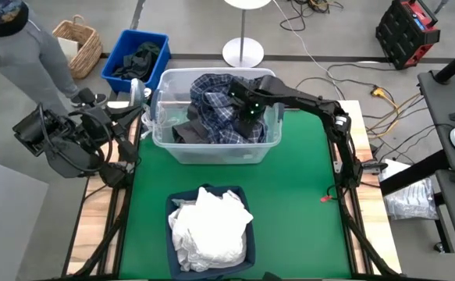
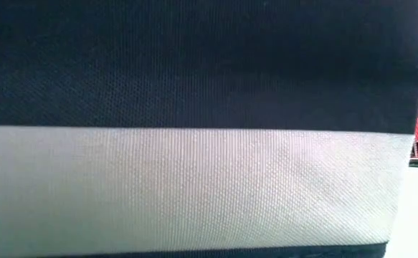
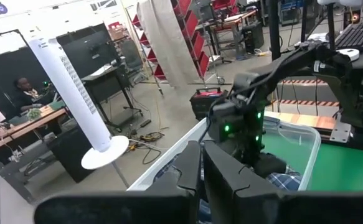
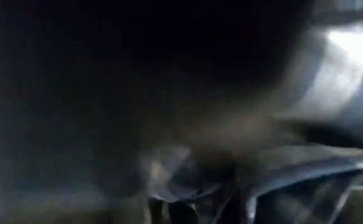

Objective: Sort clothes
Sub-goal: Put the blue checkered polo shirts into the transparent laundry bin, then return to Home Position

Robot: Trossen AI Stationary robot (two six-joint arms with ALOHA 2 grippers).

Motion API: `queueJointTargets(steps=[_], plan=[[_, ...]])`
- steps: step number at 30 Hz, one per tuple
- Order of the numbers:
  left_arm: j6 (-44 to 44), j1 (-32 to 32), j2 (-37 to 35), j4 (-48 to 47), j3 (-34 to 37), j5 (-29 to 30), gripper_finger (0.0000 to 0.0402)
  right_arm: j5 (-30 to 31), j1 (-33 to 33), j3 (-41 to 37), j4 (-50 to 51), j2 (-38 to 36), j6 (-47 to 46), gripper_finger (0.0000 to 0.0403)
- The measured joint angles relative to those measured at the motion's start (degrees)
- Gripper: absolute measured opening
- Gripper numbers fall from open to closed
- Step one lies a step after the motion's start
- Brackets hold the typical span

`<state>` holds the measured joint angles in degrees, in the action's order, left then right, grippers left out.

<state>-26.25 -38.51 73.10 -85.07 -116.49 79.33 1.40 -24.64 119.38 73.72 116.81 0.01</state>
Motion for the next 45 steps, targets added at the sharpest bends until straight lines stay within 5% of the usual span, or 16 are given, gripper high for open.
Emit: queueJointTargets(steps=[6, 15, 33, 37, 42, 45], plan=[[0.2, 0.0, 0.0, -0.1, 0.0, 0.0, 0.0, 0.0, 0.5, 9.1, 9.9, -0.2, -3.4, 0.0196], [-1.0, 0.0, -0.1, -0.2, 0.0, 0.0, 0.0, -0.3, 4.2, 15.0, 10.8, -5.7, -6.0, 0.0245], [-6.0, 0.0, 8.2, 3.1, 1.1, -4.6, 0.0, 0.0, 28.8, 9.0, -14.3, -23.5, 3.7, 0.0215], [-4.3, 0.0, 9.5, 6.9, 1.1, -12.4, 0.0, 0.1, 32.7, 5.9, -17.6, -26.2, 3.6, 0.021], [6.7, 0.0, 10.3, 17.4, 1.2, -33.2, 0.0, 0.1, 35.7, 3.5, -19.3, -28.3, 1.2, 0.021], [16.0, 0.0, 10.2, 25.6, 1.2, -37.4, 0.0, 0.1, 36.6, 2.1, -19.2, -29.2, 0.0, 0.0209]])
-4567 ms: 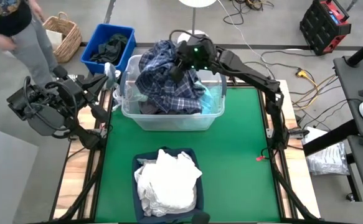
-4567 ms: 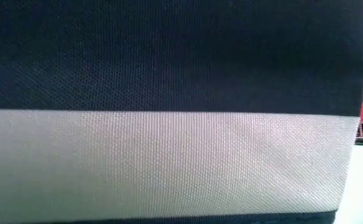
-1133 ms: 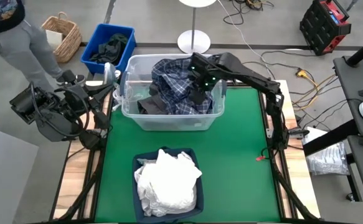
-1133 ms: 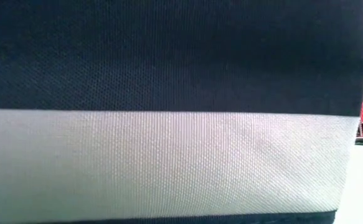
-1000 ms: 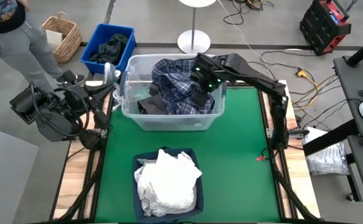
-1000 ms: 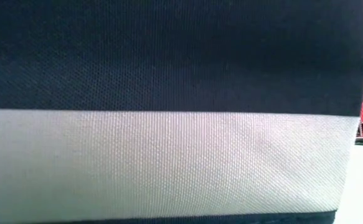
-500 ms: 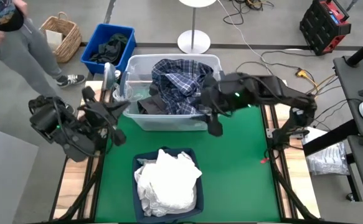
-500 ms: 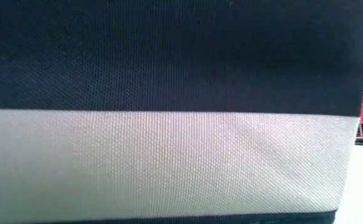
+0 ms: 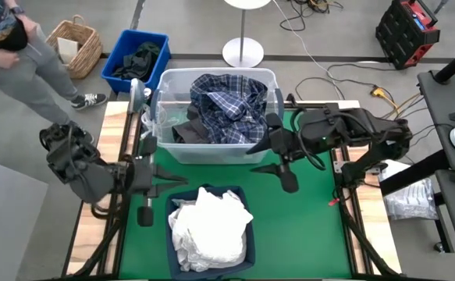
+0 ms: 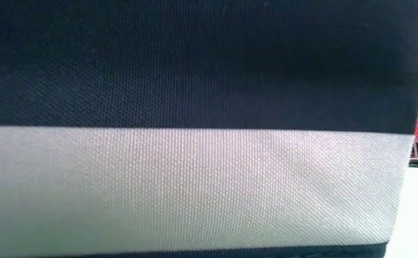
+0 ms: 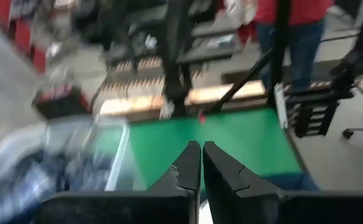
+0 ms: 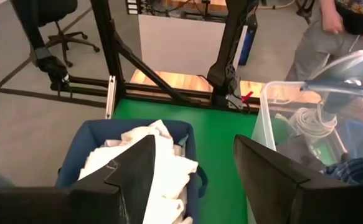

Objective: Sort clothes
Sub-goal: Return to Home Position

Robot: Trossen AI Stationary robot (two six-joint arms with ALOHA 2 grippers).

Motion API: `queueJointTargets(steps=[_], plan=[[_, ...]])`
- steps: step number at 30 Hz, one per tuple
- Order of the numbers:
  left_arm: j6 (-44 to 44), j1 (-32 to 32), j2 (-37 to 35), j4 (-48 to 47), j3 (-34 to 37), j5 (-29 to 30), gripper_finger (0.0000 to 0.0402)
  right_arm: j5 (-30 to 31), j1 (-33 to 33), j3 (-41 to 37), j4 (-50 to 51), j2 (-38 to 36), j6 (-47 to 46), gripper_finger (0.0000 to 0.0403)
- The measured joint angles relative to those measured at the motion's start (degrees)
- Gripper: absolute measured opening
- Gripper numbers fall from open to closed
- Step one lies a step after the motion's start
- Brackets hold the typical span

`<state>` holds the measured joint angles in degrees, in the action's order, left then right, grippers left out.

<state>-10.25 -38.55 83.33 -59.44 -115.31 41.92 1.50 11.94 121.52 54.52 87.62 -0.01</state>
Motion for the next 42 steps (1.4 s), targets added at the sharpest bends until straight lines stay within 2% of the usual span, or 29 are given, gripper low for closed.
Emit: queueJointTargets(steps=[6, 10, 15, 24, 31, 36, 37, 40, 42], plan=[[15.0, 1.5, -0.6, 8.6, 0.0, -4.5, 0.0, 0.0, 0.5, -1.8, 0.0, -1.2, 0.6, 0.0203], [15.9, 5.4, -1.1, 9.9, -0.1, -9.8, 0.0, 0.0, 0.5, -2.2, -0.1, -1.4, 1.1, 0.0203], [17.2, 10.8, -1.0, 9.8, 2.1, -19.3, 0.0, 0.0, 0.8, -2.2, -1.1, -1.4, 2.8, 0.0203], [18.8, 17.9, -4.3, 11.6, 8.2, -29.5, 0.0, -0.1, 0.8, -2.6, -3.1, -3.1, 5.2, 0.0195], [18.9, 18.6, -13.6, 21.9, 19.9, -29.5, 0.0, 0.0, 0.8, -5.7, -4.6, -6.3, 5.2, 0.0182], [18.5, 18.6, -20.6, 31.9, 30.4, -28.8, 0.0, 0.0, 0.8, -11.4, -8.2, -9.6, 5.0, 0.017], [18.1, 18.6, -21.6, 34.5, 32.2, -26.9, 0.0, 0.0, 0.8, -12.9, -9.6, -10.4, 4.0, 0.0168], [16.9, 18.6, -23.7, 40.9, 36.4, -15.5, 0.0, 0.0, 0.8, -17.2, -11.6, -12.9, 2.1, 0.0162], [16.7, 18.6, -24.5, 41.5, 38.0, -9.0, 0.0, 0.0, 0.8, -19.2, -13.2, -14.1, 1.5, 0.0158]])
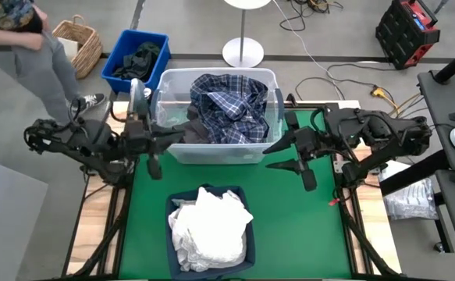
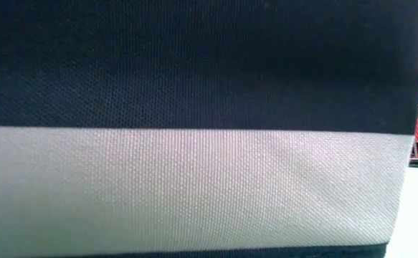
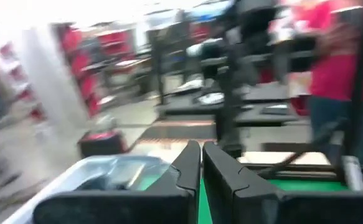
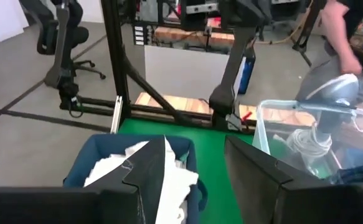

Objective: Sort clothes
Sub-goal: Return to Home Position

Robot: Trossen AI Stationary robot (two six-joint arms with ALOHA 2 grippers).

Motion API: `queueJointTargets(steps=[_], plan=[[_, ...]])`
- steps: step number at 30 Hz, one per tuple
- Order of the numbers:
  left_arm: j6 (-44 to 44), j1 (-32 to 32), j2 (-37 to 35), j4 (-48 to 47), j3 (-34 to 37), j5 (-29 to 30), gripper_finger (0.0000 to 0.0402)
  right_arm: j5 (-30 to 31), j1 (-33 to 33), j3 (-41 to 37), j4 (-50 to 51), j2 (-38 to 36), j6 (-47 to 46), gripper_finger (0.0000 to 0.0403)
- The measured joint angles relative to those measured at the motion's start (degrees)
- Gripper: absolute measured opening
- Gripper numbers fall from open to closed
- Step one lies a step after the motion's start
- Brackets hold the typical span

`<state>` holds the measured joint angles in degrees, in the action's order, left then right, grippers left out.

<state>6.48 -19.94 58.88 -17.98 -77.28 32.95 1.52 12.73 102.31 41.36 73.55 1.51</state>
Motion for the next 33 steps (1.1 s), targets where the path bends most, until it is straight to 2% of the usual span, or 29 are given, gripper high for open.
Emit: queueJointTargets(steps=[3, 7, 9, 12, 16, 19, 23, 30, 33], plan=[[-4.8, 0.0, -0.2, -0.1, 1.5, 5.0, 0.0, 0.2, 0.0, -1.7, 0.3, -1.7, -1.3, 0.0152], [-12.4, 0.0, 0.3, 0.2, 3.3, 4.9, 0.0, 1.7, 0.0, -3.2, -0.1, -4.0, -0.1, 0.0146], [-10.9, 0.9, 0.9, 0.6, 4.0, 3.5, 0.0, 1.6, -0.1, -4.8, -0.3, -5.4, 2.2, 0.0143], [-9.8, 5.2, 1.1, 2.3, 5.6, -5.8, 0.0, 0.6, -1.1, -8.5, -4.5, -8.3, 4.9, 0.0139], [-9.5, 12.5, -0.1, 8.9, 8.9, -21.6, 0.0, -6.3, -3.6, -16.6, -15.3, -13.7, 7.0, 0.0134], [-9.1, 16.7, -1.0, 9.4, 10.7, -26.2, 0.0, -10.6, -6.2, -23.9, -24.3, -17.3, 7.0, 0.013], [-8.8, 18.4, -4.0, 8.9, 11.5, -26.4, 0.0, -12.5, -8.9, -31.8, -27.9, -22.0, 5.5, 0.0125], [-7.0, 18.3, -11.5, 2.4, 12.7, -25.8, 0.0, -12.4, -9.1, -40.6, -29.8, -33.3, 4.6, 0.0122], [-5.4, 18.3, -15.2, 3.0, 14.6, -25.8, 0.0, -7.3, -9.4, -44.0, -30.2, -38.4, 4.5, 0.0128]])
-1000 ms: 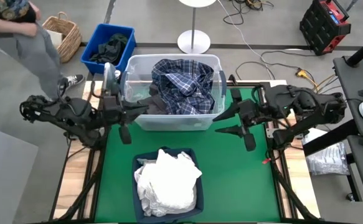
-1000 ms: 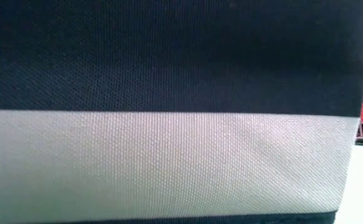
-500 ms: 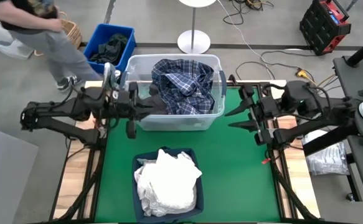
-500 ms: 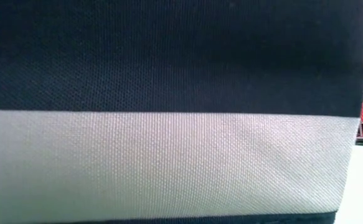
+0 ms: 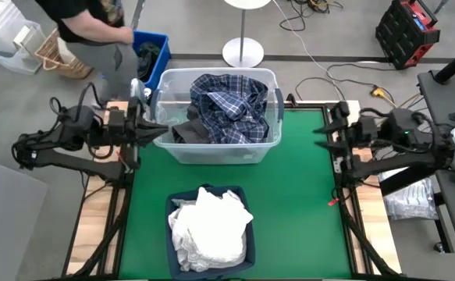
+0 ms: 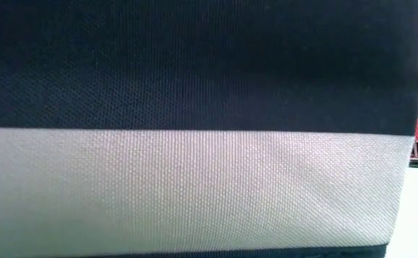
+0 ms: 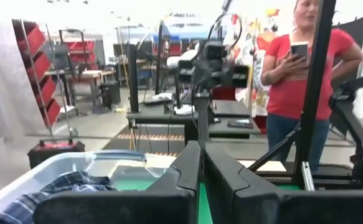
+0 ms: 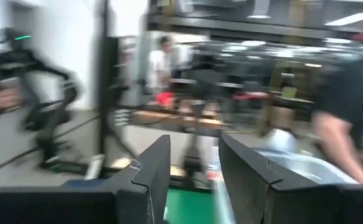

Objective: Sort clothes
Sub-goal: Return to Home Position

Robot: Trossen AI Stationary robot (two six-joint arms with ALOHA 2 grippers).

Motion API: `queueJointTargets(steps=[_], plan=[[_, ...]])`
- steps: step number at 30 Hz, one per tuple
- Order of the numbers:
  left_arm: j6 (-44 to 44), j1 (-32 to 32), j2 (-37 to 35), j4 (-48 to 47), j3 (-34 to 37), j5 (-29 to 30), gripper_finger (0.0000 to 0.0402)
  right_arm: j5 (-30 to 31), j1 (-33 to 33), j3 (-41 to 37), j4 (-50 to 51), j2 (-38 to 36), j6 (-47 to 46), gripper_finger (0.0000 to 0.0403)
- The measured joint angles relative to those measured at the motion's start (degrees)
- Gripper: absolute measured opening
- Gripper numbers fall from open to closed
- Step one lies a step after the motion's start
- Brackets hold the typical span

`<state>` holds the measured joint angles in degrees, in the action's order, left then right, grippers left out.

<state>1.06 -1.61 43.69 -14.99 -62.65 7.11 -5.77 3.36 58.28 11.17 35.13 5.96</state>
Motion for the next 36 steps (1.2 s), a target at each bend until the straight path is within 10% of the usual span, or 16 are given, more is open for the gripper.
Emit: queueJointTargets(steps=[6, 12, 21, 36], plan=[[-4.0, -0.1, -3.6, 0.5, 3.9, -0.1, 0.0, 7.8, 0.0, -5.5, 1.6, -8.6, -8.5, 0.0139], [-3.7, -0.1, -4.3, 4.6, 9.2, -0.3, 0.0, -10.4, 0.0, -12.0, -3.1, -15.3, -0.7, 0.0147], [-0.5, -0.1, -9.6, 24.8, 20.9, -4.3, 0.0, -10.8, 0.0, -23.2, -9.2, -26.6, -2.4, 0.0138], [-2.6, -0.1, -20.6, 26.6, 31.7, -3.7, 0.0, -10.7, 0.0, -37.3, -15.6, -35.0, -6.0, 0.011]])
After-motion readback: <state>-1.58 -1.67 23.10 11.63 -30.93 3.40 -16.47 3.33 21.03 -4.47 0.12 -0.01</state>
